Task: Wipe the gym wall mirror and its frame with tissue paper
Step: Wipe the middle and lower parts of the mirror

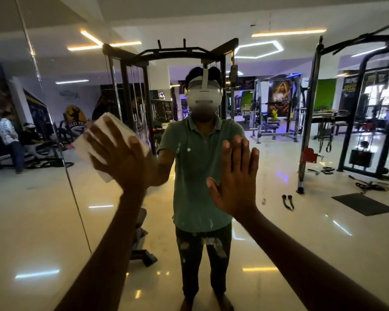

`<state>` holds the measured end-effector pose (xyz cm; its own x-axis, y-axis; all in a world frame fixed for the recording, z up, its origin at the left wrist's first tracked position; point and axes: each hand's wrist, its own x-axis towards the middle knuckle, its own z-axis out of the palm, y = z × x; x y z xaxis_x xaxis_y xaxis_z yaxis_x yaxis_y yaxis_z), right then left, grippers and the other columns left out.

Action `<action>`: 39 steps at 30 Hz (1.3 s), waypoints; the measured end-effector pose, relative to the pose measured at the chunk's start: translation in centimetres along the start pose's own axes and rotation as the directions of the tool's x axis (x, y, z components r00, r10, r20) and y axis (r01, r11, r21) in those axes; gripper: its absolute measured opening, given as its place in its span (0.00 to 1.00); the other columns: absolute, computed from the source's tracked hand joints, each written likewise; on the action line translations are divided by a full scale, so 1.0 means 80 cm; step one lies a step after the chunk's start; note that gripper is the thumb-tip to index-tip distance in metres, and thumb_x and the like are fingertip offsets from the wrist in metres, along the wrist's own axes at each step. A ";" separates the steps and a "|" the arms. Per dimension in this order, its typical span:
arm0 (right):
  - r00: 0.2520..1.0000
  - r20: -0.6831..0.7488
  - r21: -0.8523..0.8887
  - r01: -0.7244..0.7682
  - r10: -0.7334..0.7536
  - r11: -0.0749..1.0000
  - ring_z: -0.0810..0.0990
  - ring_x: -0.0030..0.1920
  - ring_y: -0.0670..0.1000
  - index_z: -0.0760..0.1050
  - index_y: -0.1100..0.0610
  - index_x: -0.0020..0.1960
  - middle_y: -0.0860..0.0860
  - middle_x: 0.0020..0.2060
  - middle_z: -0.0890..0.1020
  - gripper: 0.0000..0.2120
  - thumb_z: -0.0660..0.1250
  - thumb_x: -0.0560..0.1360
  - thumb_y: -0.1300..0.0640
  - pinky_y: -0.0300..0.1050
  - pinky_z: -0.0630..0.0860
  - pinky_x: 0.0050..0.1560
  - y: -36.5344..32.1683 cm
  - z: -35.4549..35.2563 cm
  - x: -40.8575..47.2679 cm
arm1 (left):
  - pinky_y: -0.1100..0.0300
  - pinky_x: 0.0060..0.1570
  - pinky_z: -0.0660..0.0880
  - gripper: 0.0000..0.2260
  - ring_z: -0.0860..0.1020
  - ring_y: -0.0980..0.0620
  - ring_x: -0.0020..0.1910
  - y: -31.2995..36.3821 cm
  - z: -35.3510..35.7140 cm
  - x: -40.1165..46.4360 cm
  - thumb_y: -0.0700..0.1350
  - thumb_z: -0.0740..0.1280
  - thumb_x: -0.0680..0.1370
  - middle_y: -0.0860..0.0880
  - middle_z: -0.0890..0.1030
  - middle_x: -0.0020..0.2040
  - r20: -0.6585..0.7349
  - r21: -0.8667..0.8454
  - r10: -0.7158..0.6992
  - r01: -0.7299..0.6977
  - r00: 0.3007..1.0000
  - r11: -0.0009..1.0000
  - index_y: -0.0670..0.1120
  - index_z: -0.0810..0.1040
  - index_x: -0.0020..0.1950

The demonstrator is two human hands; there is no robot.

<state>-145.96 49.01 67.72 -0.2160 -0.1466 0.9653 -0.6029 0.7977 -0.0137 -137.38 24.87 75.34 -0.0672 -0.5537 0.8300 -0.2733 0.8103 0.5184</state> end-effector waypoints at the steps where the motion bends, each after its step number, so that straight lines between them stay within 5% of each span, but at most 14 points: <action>1: 1.000 -0.005 -0.001 -0.003 0.003 1.000 0.49 0.84 0.66 0.55 0.63 0.83 0.65 0.83 0.53 0.46 0.67 0.76 0.39 0.70 0.50 0.81 0.000 0.001 -0.001 | 0.31 0.77 0.55 0.29 0.54 0.35 0.82 0.032 0.001 -0.016 0.61 0.41 0.86 0.38 0.55 0.83 -0.005 0.003 0.024 -0.024 1.000 1.000 0.49 0.50 0.85; 3: 1.000 -0.010 -0.004 0.007 -0.007 1.000 0.48 0.84 0.66 0.55 0.64 0.83 0.65 0.83 0.52 0.46 0.67 0.76 0.40 0.70 0.49 0.81 0.000 0.002 0.000 | 0.34 0.78 0.45 0.30 0.49 0.35 0.83 0.090 0.007 -0.063 0.62 0.40 0.85 0.39 0.48 0.84 0.092 0.000 0.277 -0.278 0.957 0.961 0.51 0.46 0.85; 6: 0.999 -0.014 -0.001 0.041 -0.041 0.999 0.46 0.84 0.65 0.54 0.63 0.83 0.65 0.83 0.51 0.45 0.64 0.78 0.38 0.69 0.48 0.81 0.005 0.002 0.000 | 0.36 0.77 0.41 0.30 0.47 0.36 0.83 0.110 0.011 -0.079 0.62 0.46 0.85 0.41 0.45 0.84 0.199 -0.060 0.679 -0.682 0.707 0.729 0.53 0.45 0.85; 8: 0.999 -0.020 0.015 0.040 -0.040 0.999 0.46 0.84 0.64 0.54 0.62 0.83 0.64 0.83 0.52 0.44 0.61 0.78 0.37 0.69 0.48 0.81 0.008 0.002 -0.001 | 0.36 0.77 0.43 0.31 0.47 0.38 0.83 0.075 0.011 -0.047 0.61 0.51 0.85 0.42 0.47 0.85 0.187 -0.029 0.776 -0.786 0.603 0.618 0.54 0.45 0.85; 12: 1.000 -0.023 0.021 0.017 -0.016 1.000 0.48 0.84 0.65 0.54 0.61 0.83 0.64 0.83 0.54 0.44 0.65 0.78 0.38 0.69 0.49 0.81 0.007 0.003 -0.003 | 0.34 0.79 0.47 0.28 0.45 0.37 0.83 -0.054 -0.010 0.003 0.58 0.48 0.87 0.40 0.47 0.85 0.114 0.043 0.565 -0.572 0.817 0.819 0.51 0.44 0.85; 15: 0.999 -0.043 0.027 -0.015 0.016 1.000 0.49 0.84 0.65 0.56 0.62 0.83 0.65 0.83 0.56 0.44 0.67 0.76 0.39 0.70 0.50 0.81 0.000 0.003 -0.002 | 0.35 0.79 0.45 0.29 0.44 0.40 0.84 -0.112 -0.021 0.024 0.60 0.44 0.86 0.41 0.46 0.85 0.144 -0.015 0.459 -0.462 0.877 0.887 0.52 0.43 0.85; 18: 0.999 -0.042 0.009 -0.021 0.021 1.000 0.49 0.84 0.65 0.57 0.62 0.83 0.65 0.82 0.56 0.44 0.66 0.76 0.39 0.68 0.49 0.81 -0.002 0.004 -0.001 | 0.34 0.78 0.46 0.29 0.47 0.36 0.83 -0.072 -0.013 0.001 0.60 0.45 0.86 0.38 0.49 0.84 0.131 0.045 0.322 -0.330 0.938 0.943 0.54 0.40 0.85; 21: 1.000 -0.020 -0.009 -0.015 0.015 1.000 0.48 0.84 0.66 0.55 0.63 0.83 0.65 0.83 0.53 0.46 0.68 0.76 0.39 0.68 0.47 0.81 -0.003 0.001 -0.001 | 0.33 0.78 0.46 0.30 0.47 0.35 0.83 0.014 0.005 -0.059 0.60 0.46 0.85 0.39 0.46 0.84 0.167 0.049 0.505 -0.518 0.847 0.854 0.52 0.43 0.85; 26: 1.000 0.004 -0.015 0.001 -0.001 1.000 0.47 0.84 0.66 0.55 0.64 0.83 0.66 0.83 0.52 0.46 0.68 0.76 0.39 0.68 0.46 0.82 0.002 -0.002 -0.001 | 0.34 0.78 0.46 0.32 0.48 0.36 0.83 0.055 0.007 -0.064 0.61 0.54 0.85 0.41 0.47 0.85 0.270 -0.030 0.835 -0.863 0.479 0.505 0.53 0.48 0.85; 28: 1.000 -0.003 -0.013 0.001 -0.001 1.000 0.48 0.84 0.66 0.56 0.64 0.83 0.65 0.83 0.53 0.45 0.67 0.77 0.39 0.68 0.47 0.81 0.003 -0.003 -0.001 | 0.34 0.78 0.47 0.31 0.46 0.36 0.83 0.005 0.001 -0.042 0.60 0.53 0.86 0.41 0.47 0.85 0.258 0.015 0.808 -0.839 0.529 0.544 0.52 0.48 0.85; 32: 1.000 -0.015 -0.020 -0.012 0.011 1.000 0.47 0.84 0.66 0.57 0.64 0.82 0.65 0.83 0.54 0.46 0.67 0.76 0.39 0.68 0.45 0.82 -0.004 -0.004 0.001 | 0.32 0.78 0.48 0.30 0.44 0.37 0.83 -0.101 -0.020 -0.011 0.59 0.49 0.86 0.40 0.45 0.85 0.228 0.022 0.604 -0.624 0.764 0.781 0.50 0.47 0.85; 35: 1.000 -0.010 -0.044 -0.016 0.016 0.999 0.48 0.83 0.68 0.57 0.66 0.82 0.66 0.82 0.54 0.47 0.68 0.75 0.38 0.67 0.44 0.82 -0.007 -0.004 0.001 | 0.30 0.77 0.50 0.31 0.47 0.34 0.83 -0.059 -0.014 -0.034 0.62 0.43 0.85 0.38 0.47 0.84 0.199 0.058 0.381 -0.399 0.903 0.915 0.51 0.41 0.85; 39: 1.000 0.013 -0.063 0.012 -0.011 0.998 0.48 0.83 0.69 0.55 0.67 0.82 0.68 0.82 0.52 0.48 0.68 0.75 0.38 0.68 0.44 0.81 -0.007 -0.005 0.001 | 0.33 0.77 0.44 0.32 0.47 0.34 0.83 0.061 0.004 -0.065 0.63 0.47 0.84 0.39 0.45 0.84 0.233 -0.020 0.654 -0.669 0.720 0.743 0.53 0.42 0.85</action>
<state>-145.35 48.78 67.93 -0.2193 -0.1627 0.9620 -0.5560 0.8311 0.0138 -138.70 31.60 73.48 -0.4507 0.0867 0.8884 -0.1390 0.9763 -0.1658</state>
